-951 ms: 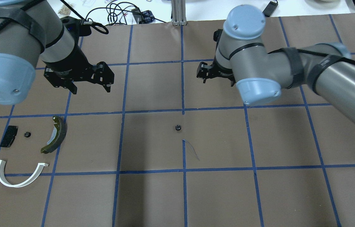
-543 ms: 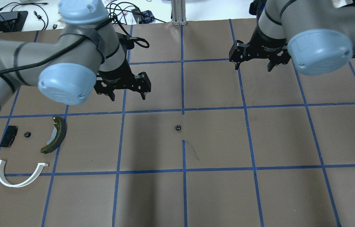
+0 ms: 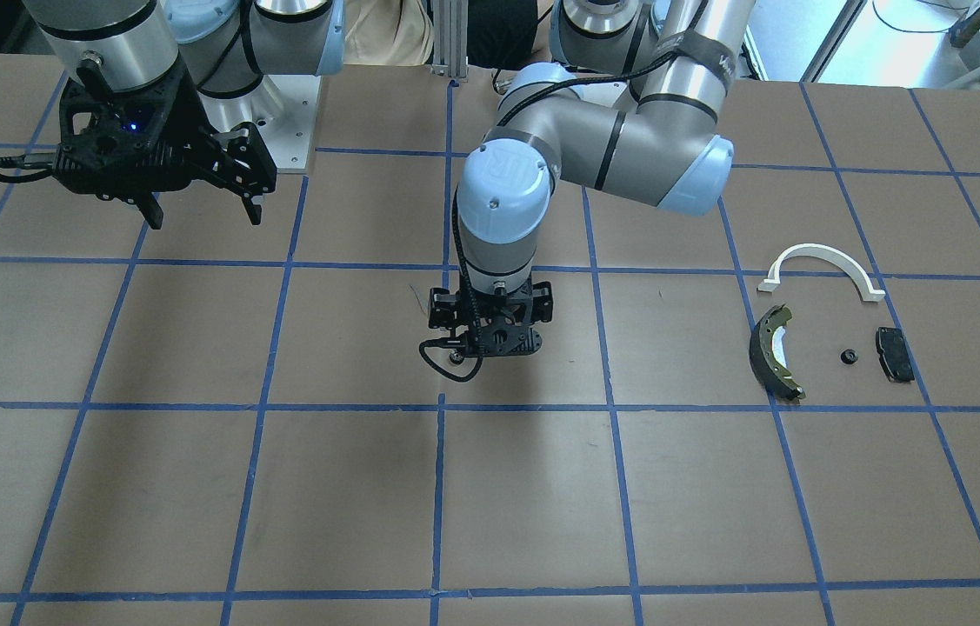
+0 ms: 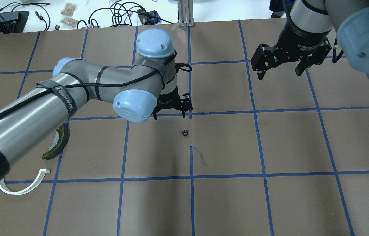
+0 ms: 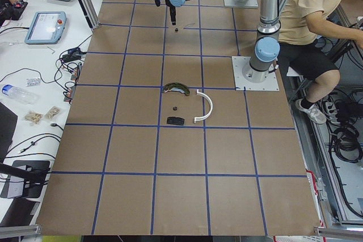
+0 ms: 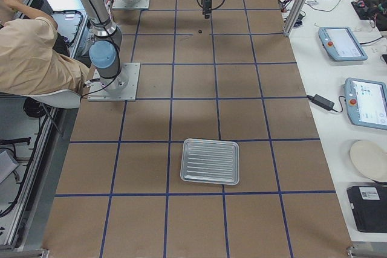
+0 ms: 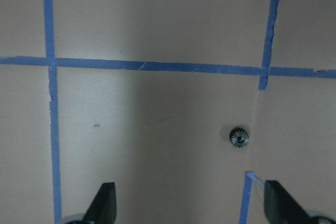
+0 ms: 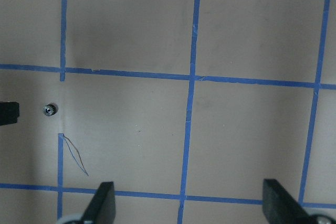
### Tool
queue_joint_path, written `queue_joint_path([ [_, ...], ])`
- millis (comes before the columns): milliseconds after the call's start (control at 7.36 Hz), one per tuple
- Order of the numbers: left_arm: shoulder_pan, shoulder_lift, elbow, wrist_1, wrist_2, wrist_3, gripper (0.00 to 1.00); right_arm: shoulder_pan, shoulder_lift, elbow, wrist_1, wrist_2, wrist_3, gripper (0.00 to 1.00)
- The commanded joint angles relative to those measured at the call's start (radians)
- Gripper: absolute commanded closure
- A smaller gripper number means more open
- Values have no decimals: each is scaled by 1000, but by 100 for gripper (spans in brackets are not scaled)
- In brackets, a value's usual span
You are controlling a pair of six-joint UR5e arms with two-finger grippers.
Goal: Place bearing gear from tray to pile
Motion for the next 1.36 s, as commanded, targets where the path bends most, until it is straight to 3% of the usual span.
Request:
queue_joint_path([
  [0, -49, -96, -3, 74, -3, -32, 0, -6, 4, 3, -19, -3, -22, 0],
  [543, -72, -135, -23, 91, -3, -39, 3, -29, 0, 3, -28, -3, -24, 0],
  [815, -72, -148, -34, 132, 0, -35, 13, -57, 4, 52, -27, -2, -25, 0],
  [1087, -72, -168, -34, 198, -2, -41, 16, -55, 4, 58, -28, 6, -15, 0],
  [1223, -71, -165, -36, 198, 0, -41, 40, -55, -3, 48, -31, -2, -24, 0],
])
